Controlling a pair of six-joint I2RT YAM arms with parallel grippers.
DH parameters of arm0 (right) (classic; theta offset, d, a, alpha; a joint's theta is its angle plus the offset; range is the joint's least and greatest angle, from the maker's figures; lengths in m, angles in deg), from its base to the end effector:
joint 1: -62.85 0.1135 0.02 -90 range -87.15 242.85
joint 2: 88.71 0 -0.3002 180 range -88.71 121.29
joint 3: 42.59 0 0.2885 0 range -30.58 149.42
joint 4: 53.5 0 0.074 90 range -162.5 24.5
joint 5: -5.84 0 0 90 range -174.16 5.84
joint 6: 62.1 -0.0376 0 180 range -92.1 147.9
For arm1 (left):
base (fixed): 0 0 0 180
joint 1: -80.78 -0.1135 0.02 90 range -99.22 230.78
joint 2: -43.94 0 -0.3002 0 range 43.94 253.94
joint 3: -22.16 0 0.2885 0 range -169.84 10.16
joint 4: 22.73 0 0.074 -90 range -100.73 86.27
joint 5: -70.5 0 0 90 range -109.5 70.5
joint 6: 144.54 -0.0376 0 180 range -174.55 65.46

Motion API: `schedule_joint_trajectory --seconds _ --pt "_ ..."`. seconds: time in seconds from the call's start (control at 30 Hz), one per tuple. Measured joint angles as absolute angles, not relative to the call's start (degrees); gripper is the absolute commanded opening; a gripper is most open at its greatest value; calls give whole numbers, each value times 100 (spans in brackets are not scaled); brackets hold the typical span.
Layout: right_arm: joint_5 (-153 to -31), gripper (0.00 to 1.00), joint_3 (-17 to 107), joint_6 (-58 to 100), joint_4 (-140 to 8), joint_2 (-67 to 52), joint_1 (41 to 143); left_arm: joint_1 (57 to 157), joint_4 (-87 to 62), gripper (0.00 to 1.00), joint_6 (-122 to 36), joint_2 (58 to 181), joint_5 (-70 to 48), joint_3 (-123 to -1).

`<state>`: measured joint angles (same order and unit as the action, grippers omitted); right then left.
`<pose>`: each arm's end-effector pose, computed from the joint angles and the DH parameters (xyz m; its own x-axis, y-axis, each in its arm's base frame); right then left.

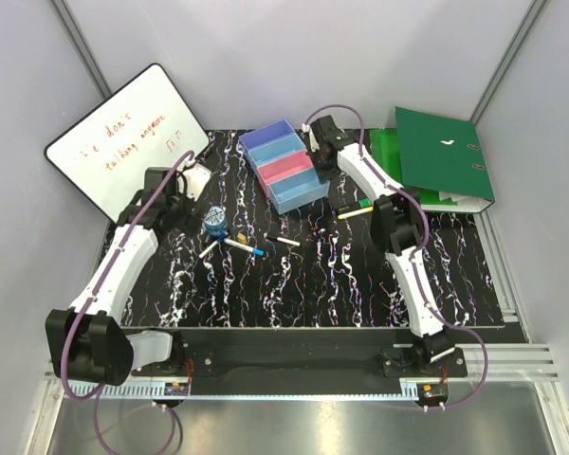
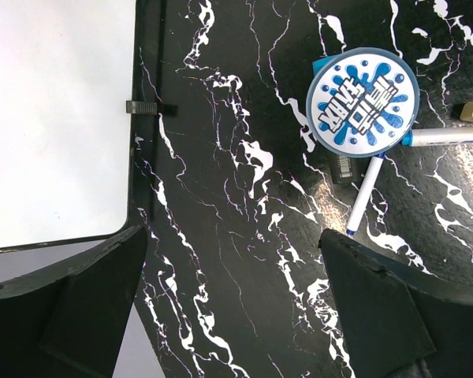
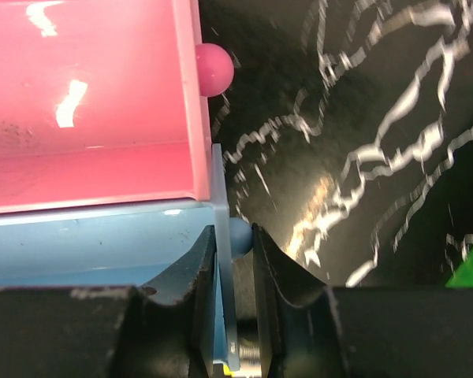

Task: Sort the stationery into containers
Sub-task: Move the storage box to the center of the board.

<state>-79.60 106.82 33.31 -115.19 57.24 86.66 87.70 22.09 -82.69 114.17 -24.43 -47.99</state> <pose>0.5642 0.2457 0.2042 -0.7400 -0.4293 -0.5178 -0.4358 0.8924 -0.1169 0.2842 -0.0312 0.3169 -0.5897 0.5451 -0.5959 0.3831 0.8384 0.3877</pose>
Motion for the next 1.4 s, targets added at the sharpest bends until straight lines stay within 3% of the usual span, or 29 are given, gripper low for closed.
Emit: schedule_joint_trajectory --seconds 0.47,0.57,0.6,0.77,1.03,1.17,1.4 --pt "-7309 1 9692 2155 -11738 5114 8889 8849 2219 99 -8269 11361 -2443 -4801" --pt "-7355 18 9808 2028 -11875 5114 9022 8862 2219 99 -8269 11361 -2443 -4801" --pt "-7377 29 9867 2004 -11919 5114 9075 8862 2219 99 -8269 11361 -2443 -4801" --pt "-7569 53 10203 2004 -11952 5114 9263 8862 2222 99 -8273 11291 -2443 -4799" --pt "-7674 52 10288 2111 -11913 5108 9306 8890 2222 99 -8271 11240 -2430 -4799" --pt "-7598 47 10396 2288 -11941 5108 9293 8904 2219 99 -8273 11229 -2432 -4799" --pt "-7410 44 11840 2594 -11781 5230 9147 8912 2219 99 -8271 11223 -2430 -4799"
